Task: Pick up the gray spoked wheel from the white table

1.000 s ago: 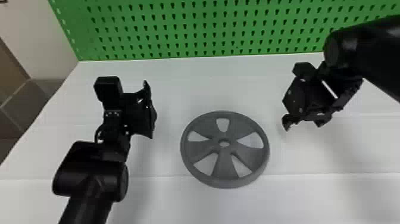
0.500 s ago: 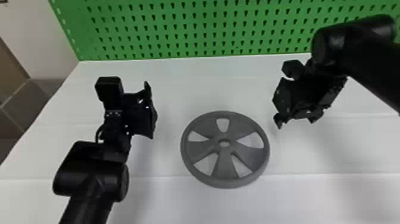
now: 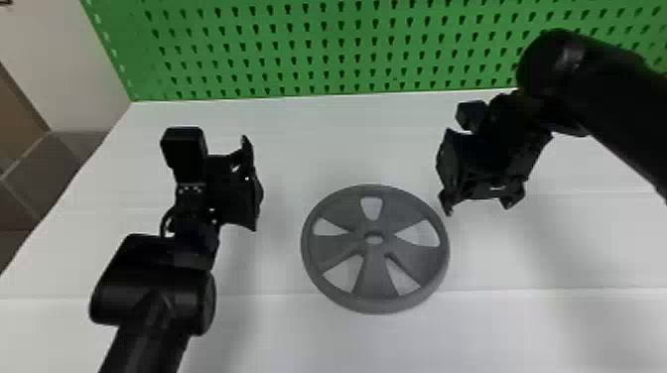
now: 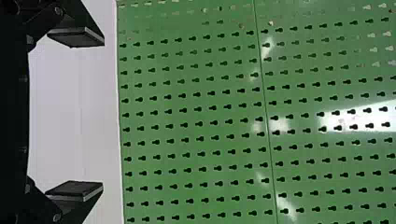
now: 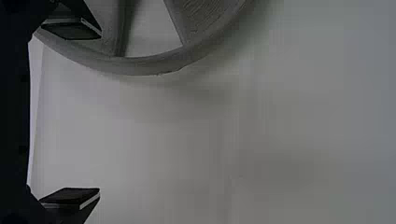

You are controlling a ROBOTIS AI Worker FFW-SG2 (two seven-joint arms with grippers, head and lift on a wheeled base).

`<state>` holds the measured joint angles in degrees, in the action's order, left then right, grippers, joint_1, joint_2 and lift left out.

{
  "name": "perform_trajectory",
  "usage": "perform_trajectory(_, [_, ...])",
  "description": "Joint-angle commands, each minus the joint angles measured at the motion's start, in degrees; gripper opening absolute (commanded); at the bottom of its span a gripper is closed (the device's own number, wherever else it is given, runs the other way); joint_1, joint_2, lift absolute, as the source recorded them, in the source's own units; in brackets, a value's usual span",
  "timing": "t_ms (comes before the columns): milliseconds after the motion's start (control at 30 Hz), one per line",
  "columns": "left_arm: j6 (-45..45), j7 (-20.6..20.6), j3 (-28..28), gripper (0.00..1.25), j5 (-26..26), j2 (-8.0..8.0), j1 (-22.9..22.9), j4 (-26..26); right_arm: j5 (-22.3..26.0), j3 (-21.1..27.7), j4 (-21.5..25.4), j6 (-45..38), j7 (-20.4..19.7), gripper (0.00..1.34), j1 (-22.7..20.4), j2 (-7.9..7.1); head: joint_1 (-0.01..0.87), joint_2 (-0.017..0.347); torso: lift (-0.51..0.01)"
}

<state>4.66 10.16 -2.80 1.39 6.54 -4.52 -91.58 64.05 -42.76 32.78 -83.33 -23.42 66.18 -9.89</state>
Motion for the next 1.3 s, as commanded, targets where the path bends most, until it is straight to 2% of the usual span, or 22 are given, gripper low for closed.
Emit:
perform_trajectory(0, [0.0,0.0,-0.1,1.06,-0.1,-0.03,0.0,0.0,4.8,-1.2,0.0,0.9,-3.1,1.23,0.0,0.66,0.779,0.118,-0.087])
perform_trajectory(233, [0.1,0.0,0.0,1.06,-0.1,-0.03,0.0,0.0,10.1,-2.8,0.4,2.1,-8.0,1.23,0.1,1.71,0.779,0.118,-0.087])
perform_trajectory(333, [0.1,0.0,0.0,1.06,-0.1,-0.03,-0.1,0.0,12.1,-3.7,0.5,2.5,-8.4,1.23,0.1,2.24,0.779,0.118,-0.087])
perform_trajectory(467, [0.2,0.1,-0.1,1.06,-0.1,0.06,-0.1,0.0,15.4,-3.8,0.5,2.7,-13.2,1.23,0.1,2.95,0.779,0.118,-0.087])
perform_trajectory(633, [0.4,0.1,-0.1,1.06,-0.1,-0.03,-0.1,0.0,23.3,-4.0,-1.0,3.3,-18.2,1.23,0.0,2.86,0.779,0.118,-0.087])
perform_trajectory(767, [0.4,0.1,-0.2,1.06,-0.1,-0.03,-0.1,0.0,28.7,-5.2,-2.5,4.0,-18.4,1.23,-0.1,2.95,0.779,0.118,-0.087])
perform_trajectory(900, [0.4,0.2,-0.4,1.06,-0.1,-0.03,-0.2,0.0,28.8,-5.6,-2.5,4.2,-18.4,1.23,-0.1,3.21,0.779,0.118,-0.087])
perform_trajectory(1267, [0.4,0.2,-0.2,1.06,0.0,-0.03,-0.2,0.0,28.2,-7.0,-1.8,5.1,-18.4,1.23,0.0,2.77,0.779,0.118,-0.087])
